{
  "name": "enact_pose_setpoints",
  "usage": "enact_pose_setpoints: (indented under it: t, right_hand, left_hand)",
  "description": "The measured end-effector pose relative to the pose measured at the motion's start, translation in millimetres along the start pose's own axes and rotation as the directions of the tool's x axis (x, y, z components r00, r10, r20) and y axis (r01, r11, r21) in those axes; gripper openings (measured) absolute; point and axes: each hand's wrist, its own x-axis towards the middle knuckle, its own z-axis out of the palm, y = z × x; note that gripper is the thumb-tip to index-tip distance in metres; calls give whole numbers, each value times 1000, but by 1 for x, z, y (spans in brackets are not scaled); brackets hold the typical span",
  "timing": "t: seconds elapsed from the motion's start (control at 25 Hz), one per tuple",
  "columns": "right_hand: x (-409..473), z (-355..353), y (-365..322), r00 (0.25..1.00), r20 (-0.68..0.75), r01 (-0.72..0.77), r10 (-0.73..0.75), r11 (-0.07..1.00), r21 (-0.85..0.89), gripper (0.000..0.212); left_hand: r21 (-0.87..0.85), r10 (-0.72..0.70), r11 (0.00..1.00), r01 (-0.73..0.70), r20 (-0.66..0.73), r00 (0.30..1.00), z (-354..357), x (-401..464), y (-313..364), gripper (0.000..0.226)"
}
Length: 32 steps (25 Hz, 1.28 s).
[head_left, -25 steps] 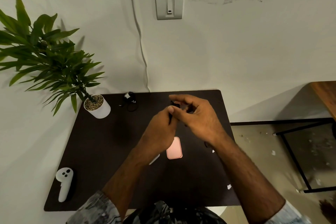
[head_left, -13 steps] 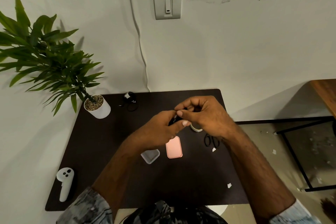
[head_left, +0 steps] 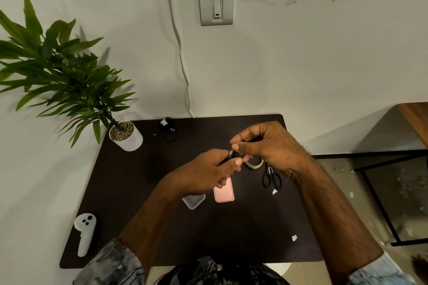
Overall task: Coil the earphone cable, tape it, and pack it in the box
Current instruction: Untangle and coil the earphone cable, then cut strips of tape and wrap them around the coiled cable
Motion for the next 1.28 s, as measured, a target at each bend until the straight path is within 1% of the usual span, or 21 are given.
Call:
enact_pose_setpoints:
  t: [0.08, 0.16, 0.24, 0.36, 0.4, 0.48, 0.56, 0.64, 0.72, 0.8, 0.88, 0.92, 1.0, 1.08, 1.16, 1.2, 1.28]
  right_hand:
    - [2, 1, 0, 1000, 13, -21, 21, 1000, 12, 10]
    - [5, 2, 2, 999, 23, -37, 37, 999, 25, 10]
    - [9, 2, 6, 998, 33, -52, 51, 998, 31, 11]
    - [16, 3, 13, 998, 34, -58, 56, 997, 59, 12]
    - [18, 3, 16, 999, 10, -52, 52, 995, 86, 13]
    - [25, 0, 31, 993, -91, -59, 74, 985, 162, 15]
    - [34, -6, 60, 963, -224, -114, 151, 979, 170, 13]
    - [42, -9, 102, 913, -321, -231, 251, 968, 99, 9]
    - [48, -7, 148, 860, -368, -368, 354, 929, 34, 8]
    - [53, -4, 188, 827, -363, -487, 429, 870, -78, 9]
    - [59, -3, 217, 821, -321, -548, 473, 811, -205, 9]
    - [61, -3, 228, 814, -300, -568, 497, 789, -235, 9]
    - [70, -3, 246, 800, -277, -597, 532, 755, -272, 15]
    - [78, -1, 257, 800, -270, -599, 535, 739, -309, 16]
    - [91, 0, 265, 803, -275, -595, 529, 738, -319, 9]
    - [98, 1, 267, 811, -277, -585, 516, 740, -333, 9]
    - [112, 4, 269, 819, -280, -573, 501, 721, -389, 17]
  left_hand:
    - [53, -13, 998, 15, -29, 999, 3, 1, -1, 30]
    - [91, -15, 996, 20, -57, 998, 5, 3, -4, 28]
    - [128, -9, 992, 18, -72, 997, 8, 5, -6, 26]
    - [176, 9, 984, 11, -114, 993, 7, 9, -12, 30]
    - [173, 15, 985, 10, -146, 989, 6, 11, -15, 31]
    - [141, 12, 990, 23, -242, 970, 6, 16, -18, 32]
    - [75, -7, 997, 34, -337, 941, 6, 22, -21, 33]
    - [12, -29, 999, 36, -388, 921, 5, 25, -23, 34]
    - [-8, -40, 999, 40, -389, 920, 3, 29, -24, 34]
    - [-23, -55, 998, 50, -372, 927, 2, 33, -27, 34]
    - [-17, -68, 998, 66, -364, 929, 1, 38, -29, 34]
    - [-9, -69, 998, 70, -363, 929, 0, 40, -30, 34]
    - [-5, -67, 998, 70, -363, 929, -2, 45, -33, 34]
    - [-31, -70, 998, 64, -362, 929, -4, 49, -34, 34]
    - [-47, -75, 997, 62, -364, 929, -6, 56, -36, 34]
    - [-45, -78, 997, 66, -363, 929, -6, 58, -37, 34]
    - [-27, -77, 997, 72, -361, 929, -6, 63, -41, 33]
